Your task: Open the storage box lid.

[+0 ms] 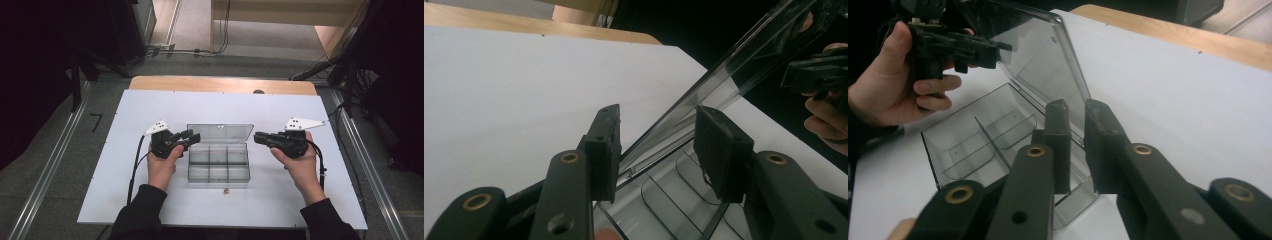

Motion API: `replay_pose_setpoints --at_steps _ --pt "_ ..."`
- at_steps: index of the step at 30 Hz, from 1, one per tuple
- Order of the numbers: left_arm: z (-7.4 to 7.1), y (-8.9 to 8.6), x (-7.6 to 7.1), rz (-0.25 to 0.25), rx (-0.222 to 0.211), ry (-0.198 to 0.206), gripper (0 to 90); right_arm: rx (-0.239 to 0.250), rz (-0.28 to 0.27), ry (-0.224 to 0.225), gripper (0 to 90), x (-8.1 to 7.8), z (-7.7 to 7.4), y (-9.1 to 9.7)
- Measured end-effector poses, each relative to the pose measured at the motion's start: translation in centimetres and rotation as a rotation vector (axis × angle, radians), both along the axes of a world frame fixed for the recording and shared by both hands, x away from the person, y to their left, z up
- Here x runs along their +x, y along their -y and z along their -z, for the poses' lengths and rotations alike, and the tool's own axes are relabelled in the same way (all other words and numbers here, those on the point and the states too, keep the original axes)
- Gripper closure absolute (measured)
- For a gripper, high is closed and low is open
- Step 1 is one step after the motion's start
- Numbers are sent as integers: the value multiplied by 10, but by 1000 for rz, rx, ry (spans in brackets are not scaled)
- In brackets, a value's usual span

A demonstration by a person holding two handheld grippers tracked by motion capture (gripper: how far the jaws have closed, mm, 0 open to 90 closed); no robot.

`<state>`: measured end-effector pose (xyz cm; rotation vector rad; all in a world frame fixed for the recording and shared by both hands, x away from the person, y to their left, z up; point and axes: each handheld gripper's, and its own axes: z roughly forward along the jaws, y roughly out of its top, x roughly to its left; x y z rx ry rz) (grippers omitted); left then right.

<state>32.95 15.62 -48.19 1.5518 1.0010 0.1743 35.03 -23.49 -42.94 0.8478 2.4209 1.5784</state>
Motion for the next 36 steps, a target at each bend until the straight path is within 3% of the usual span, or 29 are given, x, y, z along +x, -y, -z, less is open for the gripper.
replay_pose_setpoints --at_steps 4,9,15,17,18,20,23,25,30,36 --pt "0 0 0 -8 -4 -6 551 -23 39 -21 576 4 8 -5" --pt "-1 0 1 -25 -26 -24 553 -50 157 22 544 6 21 -18" --pt "1 0 2 -43 -24 -28 580 -6 136 -32 525 12 35 -26" --pt "1 0 2 -46 -20 -28 594 -11 129 -33 497 14 39 -30" --pt "2 0 3 -48 -18 -30 598 -13 120 -12 488 15 41 -31" --pt "3 -1 3 -51 -20 -32 611 -19 110 5 506 18 46 -33" --pt "4 -1 4 -57 -18 -34 621 23 110 -16 561 21 51 -33" --pt "4 0 4 -65 -15 -37 627 40 112 -2 581 21 53 -35" --pt "5 1 4 -70 -4 -27 643 41 134 22 654 20 55 -40" --pt "12 3 4 -95 4 -47 658 49 151 23 684 21 56 -40"
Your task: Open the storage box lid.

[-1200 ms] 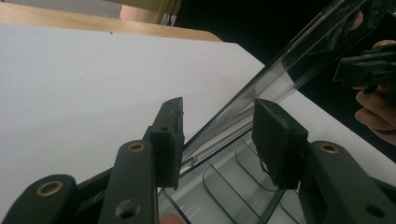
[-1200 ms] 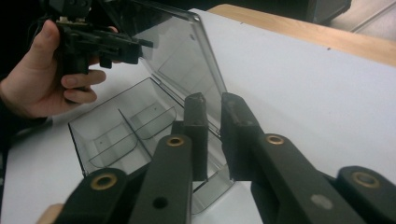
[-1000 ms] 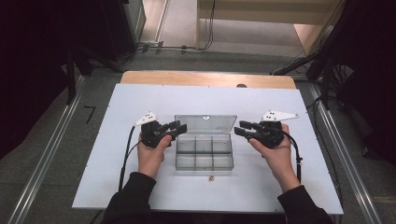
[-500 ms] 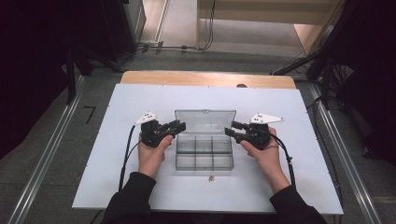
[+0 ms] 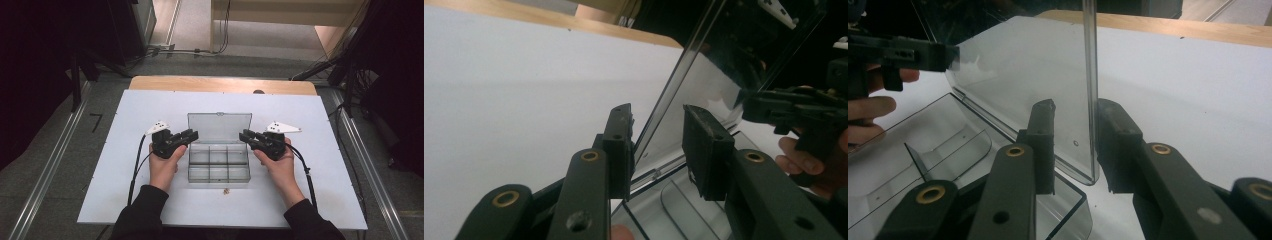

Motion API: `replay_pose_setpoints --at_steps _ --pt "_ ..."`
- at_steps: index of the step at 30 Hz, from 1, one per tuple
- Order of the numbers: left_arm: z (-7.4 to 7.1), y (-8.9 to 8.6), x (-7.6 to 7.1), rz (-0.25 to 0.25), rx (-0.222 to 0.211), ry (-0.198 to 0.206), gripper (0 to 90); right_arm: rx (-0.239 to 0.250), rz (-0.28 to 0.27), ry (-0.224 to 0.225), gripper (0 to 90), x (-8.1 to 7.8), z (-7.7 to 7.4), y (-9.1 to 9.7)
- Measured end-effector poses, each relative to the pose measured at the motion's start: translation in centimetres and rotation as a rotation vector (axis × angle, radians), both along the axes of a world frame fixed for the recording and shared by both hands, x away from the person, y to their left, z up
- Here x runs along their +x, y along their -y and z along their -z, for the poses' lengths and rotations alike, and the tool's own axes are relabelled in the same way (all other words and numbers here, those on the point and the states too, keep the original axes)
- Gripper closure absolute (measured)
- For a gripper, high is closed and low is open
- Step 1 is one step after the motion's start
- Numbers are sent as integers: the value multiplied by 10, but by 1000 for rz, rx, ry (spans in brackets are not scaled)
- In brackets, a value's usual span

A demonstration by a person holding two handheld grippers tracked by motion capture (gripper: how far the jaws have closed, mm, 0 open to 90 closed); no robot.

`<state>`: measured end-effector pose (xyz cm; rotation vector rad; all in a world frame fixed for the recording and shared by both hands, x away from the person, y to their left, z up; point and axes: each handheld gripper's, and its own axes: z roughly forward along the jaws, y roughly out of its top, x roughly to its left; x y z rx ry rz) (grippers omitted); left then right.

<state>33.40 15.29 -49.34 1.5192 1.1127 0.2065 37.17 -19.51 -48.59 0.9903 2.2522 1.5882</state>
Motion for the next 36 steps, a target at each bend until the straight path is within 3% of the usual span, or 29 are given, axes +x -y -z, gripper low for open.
replay_pose_setpoints --at_steps 6,15,24,36 --pt "4 5 0 -32 10 4 676 0 14 3 717 1 2 1" --pt "6 7 4 -28 -16 -17 719 11 31 -7 716 3 5 4" --pt "9 7 6 -24 -16 -33 743 24 40 -30 704 3 7 7" --pt "15 7 10 -22 -25 -84 722 47 49 -93 665 7 16 10"
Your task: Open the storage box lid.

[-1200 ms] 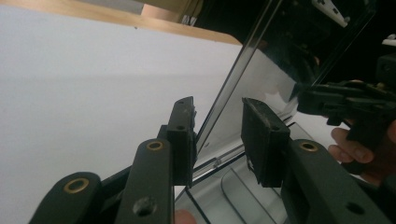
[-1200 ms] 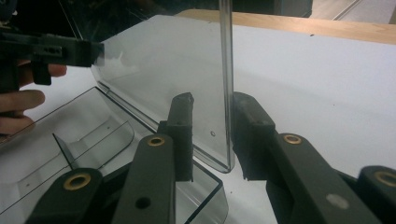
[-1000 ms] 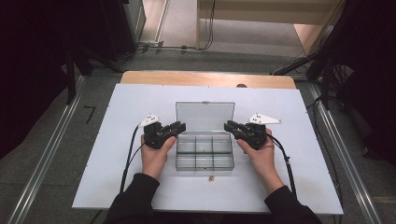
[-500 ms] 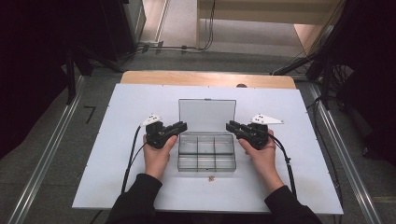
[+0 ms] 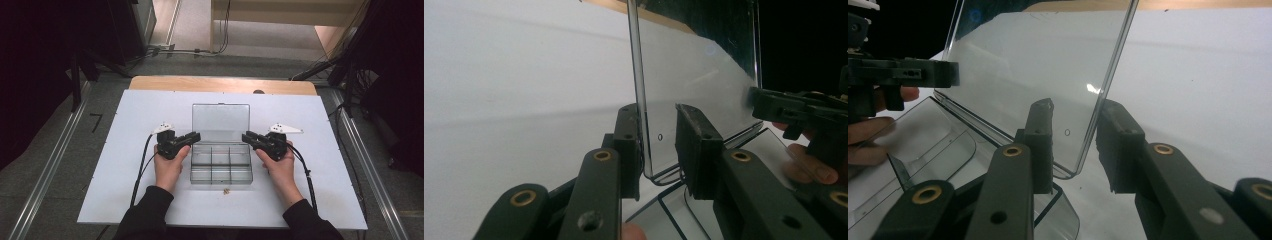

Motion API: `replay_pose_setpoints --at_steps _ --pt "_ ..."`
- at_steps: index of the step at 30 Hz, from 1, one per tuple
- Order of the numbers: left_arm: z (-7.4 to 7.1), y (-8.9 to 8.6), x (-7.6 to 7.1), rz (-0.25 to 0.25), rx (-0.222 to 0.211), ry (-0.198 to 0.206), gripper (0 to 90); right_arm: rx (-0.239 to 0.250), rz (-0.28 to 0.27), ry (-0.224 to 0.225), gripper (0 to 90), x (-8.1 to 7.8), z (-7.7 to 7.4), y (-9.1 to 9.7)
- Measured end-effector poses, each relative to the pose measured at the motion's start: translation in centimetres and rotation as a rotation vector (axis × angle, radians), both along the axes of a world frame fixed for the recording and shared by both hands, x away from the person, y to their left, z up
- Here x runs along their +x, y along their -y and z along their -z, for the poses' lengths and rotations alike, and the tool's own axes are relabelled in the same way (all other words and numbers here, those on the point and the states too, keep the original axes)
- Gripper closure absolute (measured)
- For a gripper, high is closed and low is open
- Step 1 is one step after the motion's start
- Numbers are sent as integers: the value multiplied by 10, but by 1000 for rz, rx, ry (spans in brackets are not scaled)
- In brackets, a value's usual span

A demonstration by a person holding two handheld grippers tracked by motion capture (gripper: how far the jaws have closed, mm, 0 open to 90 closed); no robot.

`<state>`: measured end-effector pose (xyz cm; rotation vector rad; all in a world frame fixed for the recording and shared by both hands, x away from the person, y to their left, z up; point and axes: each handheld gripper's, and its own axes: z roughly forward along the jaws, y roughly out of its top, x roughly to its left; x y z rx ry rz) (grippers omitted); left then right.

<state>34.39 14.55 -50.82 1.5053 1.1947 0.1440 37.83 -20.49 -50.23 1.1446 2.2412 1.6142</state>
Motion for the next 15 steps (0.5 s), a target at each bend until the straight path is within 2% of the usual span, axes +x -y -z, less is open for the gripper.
replay_pose_setpoints --at_steps 6,15 --pt "2 0 2 9 -11 -37 688 22 -4 -58 647 2 3 2" --pt "3 0 3 12 -13 -58 659 41 -5 -99 636 5 4 4"
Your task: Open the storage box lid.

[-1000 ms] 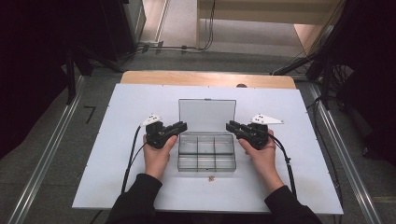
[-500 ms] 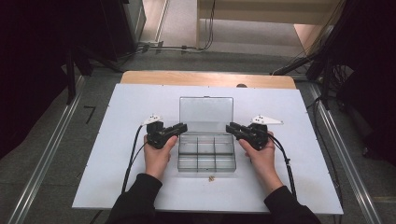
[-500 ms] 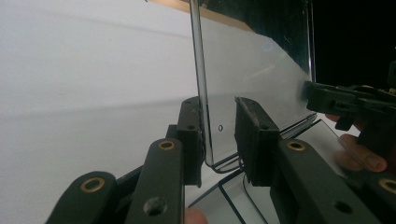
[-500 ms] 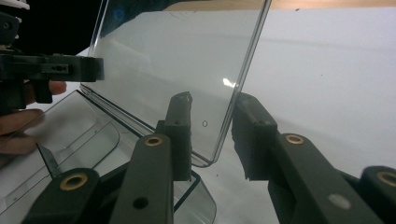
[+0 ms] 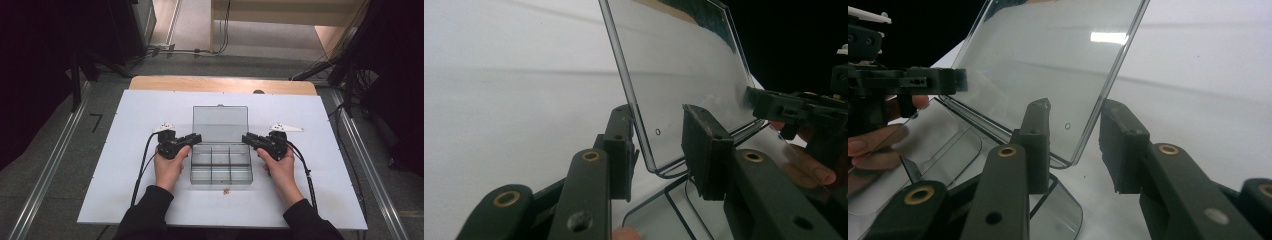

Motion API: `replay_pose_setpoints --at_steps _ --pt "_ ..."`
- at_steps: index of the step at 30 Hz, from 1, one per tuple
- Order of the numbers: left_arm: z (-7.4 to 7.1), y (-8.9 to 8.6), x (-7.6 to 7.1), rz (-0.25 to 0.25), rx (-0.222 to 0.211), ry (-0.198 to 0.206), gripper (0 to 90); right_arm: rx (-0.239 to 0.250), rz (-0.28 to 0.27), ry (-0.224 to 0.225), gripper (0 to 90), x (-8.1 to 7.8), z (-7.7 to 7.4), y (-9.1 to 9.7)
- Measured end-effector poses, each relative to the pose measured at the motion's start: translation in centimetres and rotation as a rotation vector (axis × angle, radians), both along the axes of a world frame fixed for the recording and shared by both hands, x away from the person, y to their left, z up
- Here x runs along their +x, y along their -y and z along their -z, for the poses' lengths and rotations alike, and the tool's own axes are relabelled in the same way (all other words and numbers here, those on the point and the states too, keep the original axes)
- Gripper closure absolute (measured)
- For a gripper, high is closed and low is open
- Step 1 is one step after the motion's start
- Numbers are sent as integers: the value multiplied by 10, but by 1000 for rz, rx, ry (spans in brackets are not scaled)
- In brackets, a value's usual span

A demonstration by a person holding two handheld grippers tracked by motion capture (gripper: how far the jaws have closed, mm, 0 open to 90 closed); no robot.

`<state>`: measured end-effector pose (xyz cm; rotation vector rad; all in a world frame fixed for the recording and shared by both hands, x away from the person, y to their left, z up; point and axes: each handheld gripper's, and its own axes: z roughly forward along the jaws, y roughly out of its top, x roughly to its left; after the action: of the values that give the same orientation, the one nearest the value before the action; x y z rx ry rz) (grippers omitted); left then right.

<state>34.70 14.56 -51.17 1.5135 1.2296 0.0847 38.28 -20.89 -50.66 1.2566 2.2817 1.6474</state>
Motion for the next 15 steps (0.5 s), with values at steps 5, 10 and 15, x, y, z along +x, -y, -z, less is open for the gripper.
replay_pose_setpoints --at_steps 5,10,15 --pt "1 -1 1 0 -8 -18 620 1 20 -16 605 0 0 0" --pt "3 -3 3 -9 -27 -45 585 -4 26 -23 615 -1 1 2" --pt "4 -3 3 -9 -31 -56 579 4 29 -30 614 -1 2 1"
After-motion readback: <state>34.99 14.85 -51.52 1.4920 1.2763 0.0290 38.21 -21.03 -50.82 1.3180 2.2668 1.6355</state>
